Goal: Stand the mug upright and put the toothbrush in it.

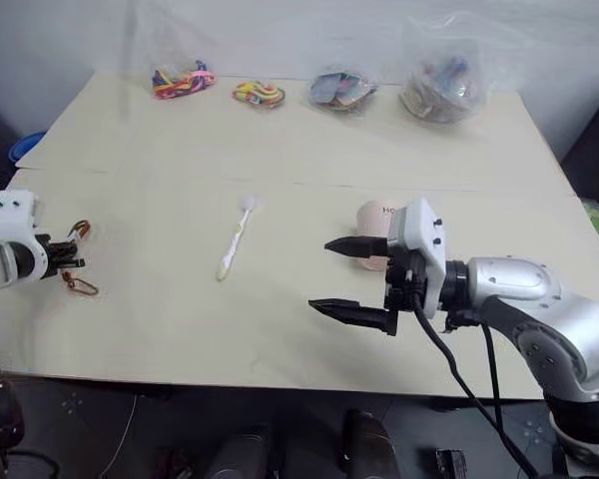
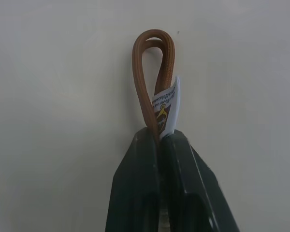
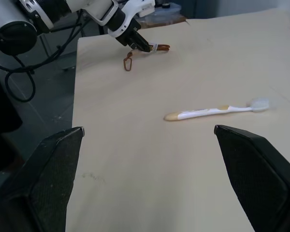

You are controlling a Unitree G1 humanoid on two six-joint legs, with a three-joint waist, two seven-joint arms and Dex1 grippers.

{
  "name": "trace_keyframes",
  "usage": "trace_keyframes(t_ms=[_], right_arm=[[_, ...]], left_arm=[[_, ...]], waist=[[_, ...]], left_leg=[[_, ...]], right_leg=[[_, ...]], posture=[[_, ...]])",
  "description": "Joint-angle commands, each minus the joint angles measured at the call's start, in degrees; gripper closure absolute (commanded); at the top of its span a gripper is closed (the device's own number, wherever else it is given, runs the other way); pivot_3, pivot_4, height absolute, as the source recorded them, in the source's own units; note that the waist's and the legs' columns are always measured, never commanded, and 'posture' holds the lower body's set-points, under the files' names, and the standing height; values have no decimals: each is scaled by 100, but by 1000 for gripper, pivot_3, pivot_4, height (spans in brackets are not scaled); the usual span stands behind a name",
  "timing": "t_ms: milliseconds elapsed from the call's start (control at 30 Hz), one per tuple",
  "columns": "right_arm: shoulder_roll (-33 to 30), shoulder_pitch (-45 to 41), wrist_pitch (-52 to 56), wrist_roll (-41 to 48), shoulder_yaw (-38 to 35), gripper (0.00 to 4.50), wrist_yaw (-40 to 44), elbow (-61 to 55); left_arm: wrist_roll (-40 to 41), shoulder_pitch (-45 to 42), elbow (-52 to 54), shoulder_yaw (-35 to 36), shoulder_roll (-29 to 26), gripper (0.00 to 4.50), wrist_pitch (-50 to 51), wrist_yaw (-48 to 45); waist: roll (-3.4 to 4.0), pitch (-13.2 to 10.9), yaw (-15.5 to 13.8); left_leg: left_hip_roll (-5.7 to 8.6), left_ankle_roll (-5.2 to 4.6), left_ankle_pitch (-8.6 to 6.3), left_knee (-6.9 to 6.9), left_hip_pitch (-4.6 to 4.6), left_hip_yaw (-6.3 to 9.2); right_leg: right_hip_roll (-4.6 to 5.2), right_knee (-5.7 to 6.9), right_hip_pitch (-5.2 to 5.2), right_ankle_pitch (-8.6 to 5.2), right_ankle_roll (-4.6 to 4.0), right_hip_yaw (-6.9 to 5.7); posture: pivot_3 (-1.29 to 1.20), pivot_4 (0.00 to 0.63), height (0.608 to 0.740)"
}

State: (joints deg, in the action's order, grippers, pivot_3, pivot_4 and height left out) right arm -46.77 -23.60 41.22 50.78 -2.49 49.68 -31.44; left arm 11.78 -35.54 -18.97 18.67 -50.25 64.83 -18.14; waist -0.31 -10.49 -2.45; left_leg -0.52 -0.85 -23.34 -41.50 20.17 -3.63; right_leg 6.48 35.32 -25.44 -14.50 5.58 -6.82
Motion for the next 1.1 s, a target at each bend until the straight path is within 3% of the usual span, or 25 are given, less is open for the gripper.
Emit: trace_keyframes(t_ms=[33, 333, 500, 700, 900, 1100], right_arm=[[19, -102, -127, -47, -75, 0, 162, 46], [-48, -226, -4, -118, -423, 0, 105, 391], [-143, -1143, 443, -500, -698, 0, -649, 1714], [-122, -2288, 1423, -1643, -71, 0, -1438, 3886], [245, -2615, 1903, -2167, 58, 0, -1768, 4740], [651, -2475, 2155, -2358, 175, 0, -1841, 4535]], left_arm=[[34, 169, 470, 347, -29, 3339, 88, 104], [303, 490, 1731, 1320, -413, 458, 820, -42], [1869, -626, 2669, 1960, -274, 458, 1008, -1123], [3452, -491, 4125, 560, -432, 458, 683, -3099], [3385, -690, 4355, -933, -458, 458, -248, -3993], [3072, -948, 4124, -1621, -325, 458, -861, -4165]], waist=[[-1, 0, 12], [-3, 1, 122], [-10, 0, 88], [-6, 3, 153], [3, -3, 284], [13, -7, 293]], left_leg=[[0, 0, 0, 0, 0, -1], [-13, 2, 0, 6, -2, -3], [-17, 3, 0, -7, 4, 5], [-14, 3, 0, 11, -5, -5], [-15, 16, 7, 26, 0, -8], [-16, 16, 7, 30, -1, -13]], right_leg=[[0, 1, 0, 0, 0, -3], [-4, 1, -2, 0, 0, -12], [4, 6, -2, 0, 0, -17], [17, 4, -1, 0, 0, -4], [-2, -2, -11, -4, -7, -18], [-5, -2, -15, -4, -7, -11]], posture=[[0, 150, 740], [0, 150, 740], [0, 150, 740], [0, 150, 740], [0, 150, 740], [0, 150, 740]])
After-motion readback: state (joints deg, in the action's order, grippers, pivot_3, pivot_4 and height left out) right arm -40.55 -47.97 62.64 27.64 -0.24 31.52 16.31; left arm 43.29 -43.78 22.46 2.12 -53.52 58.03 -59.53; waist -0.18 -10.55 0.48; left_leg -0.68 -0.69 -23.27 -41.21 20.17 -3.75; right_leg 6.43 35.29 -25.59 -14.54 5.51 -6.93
